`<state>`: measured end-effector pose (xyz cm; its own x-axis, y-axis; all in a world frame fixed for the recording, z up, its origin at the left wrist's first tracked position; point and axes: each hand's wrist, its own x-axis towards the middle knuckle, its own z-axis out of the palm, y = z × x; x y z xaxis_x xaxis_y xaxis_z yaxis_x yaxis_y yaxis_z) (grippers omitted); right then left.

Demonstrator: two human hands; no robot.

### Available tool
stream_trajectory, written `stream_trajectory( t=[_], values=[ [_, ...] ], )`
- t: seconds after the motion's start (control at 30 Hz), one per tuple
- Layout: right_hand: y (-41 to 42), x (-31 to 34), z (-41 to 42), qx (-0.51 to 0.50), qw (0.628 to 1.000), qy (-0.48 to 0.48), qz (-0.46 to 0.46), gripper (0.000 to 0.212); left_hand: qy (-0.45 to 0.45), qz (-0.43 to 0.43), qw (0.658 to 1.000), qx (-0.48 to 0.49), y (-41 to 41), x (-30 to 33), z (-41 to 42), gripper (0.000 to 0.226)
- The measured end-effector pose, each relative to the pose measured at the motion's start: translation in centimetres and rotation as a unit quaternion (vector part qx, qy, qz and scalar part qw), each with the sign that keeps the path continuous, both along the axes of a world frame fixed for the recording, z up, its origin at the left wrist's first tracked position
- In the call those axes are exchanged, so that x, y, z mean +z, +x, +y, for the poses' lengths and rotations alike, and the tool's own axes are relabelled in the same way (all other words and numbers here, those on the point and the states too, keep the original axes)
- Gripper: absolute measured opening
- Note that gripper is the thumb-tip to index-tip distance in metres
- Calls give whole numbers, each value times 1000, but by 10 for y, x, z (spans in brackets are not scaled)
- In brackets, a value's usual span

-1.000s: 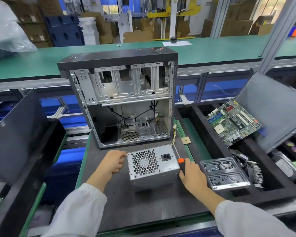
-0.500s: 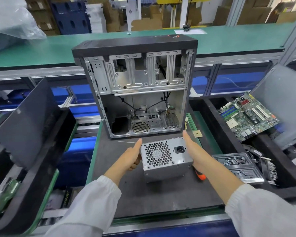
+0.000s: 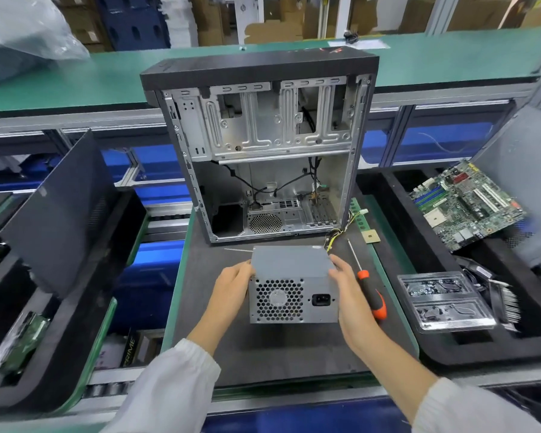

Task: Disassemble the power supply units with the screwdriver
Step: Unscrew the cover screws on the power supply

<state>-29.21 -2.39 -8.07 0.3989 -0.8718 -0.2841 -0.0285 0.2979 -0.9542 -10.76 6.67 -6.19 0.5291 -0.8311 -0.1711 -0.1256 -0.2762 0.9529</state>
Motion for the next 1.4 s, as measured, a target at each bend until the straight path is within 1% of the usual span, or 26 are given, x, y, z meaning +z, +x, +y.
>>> stream_trajectory(
  t=[0.03, 0.13, 0.23, 0.3, 0.37, 0.43, 0.5, 0.63, 0.7, 0.97, 1.07, 1.17, 1.23, 1.4],
  values=[
    [1, -3, 6, 13, 1000, -16, -14, 37, -16, 3, 1000, -9, 1, -4, 6, 38],
    [-4, -17, 20, 34, 997, -57, -38, 57, -47, 33, 998, -25, 1, -22, 22, 55],
    [-11, -32, 24, 32, 997, -61, -41, 62, -39, 28, 999, -23, -2, -39, 35, 60],
    [-13, -36, 23, 33, 996, -74, -32, 59, -37, 25, 999, -21, -4, -45, 41, 58],
    [-13, -39, 22, 34, 995, -95, -20, 50, -42, 23, 999, -13, -1, -48, 43, 45],
    [-13, -41, 21, 35, 994, -105, -11, 48, -25, -9, 999, 19, 12, -53, 44, 33],
    [-13, -44, 22, 37, 993, -108, -7, 47, -12, -32, 998, 60, 29, -61, 49, 34],
    [-10, -49, 25, 26, 992, -121, -6, 45, -76, 36, 983, 162, 47, -78, 69, 34],
    [-9, -51, 25, 20, 992, -127, -5, 44, -76, 47, 977, 195, 48, -85, 73, 39],
    [-9, -54, 21, 23, 989, -149, -1, 44, -88, 40, 975, 199, 41, -100, 71, 47],
    [-8, -55, 22, 21, 988, -154, -3, 44, -81, 5, 980, 181, 42, -102, 71, 46],
    [-8, -57, 22, 18, 988, -154, -8, 44, -64, -82, 986, 133, 38, -104, 72, 47],
    [-8, -57, 22, 17, 988, -155, -8, 44, -61, -146, 982, 99, 35, -105, 73, 48],
    [-8, -60, 22, 15, 988, -156, -7, 44, -44, -197, 978, 56, 37, -105, 76, 48]
  ],
)
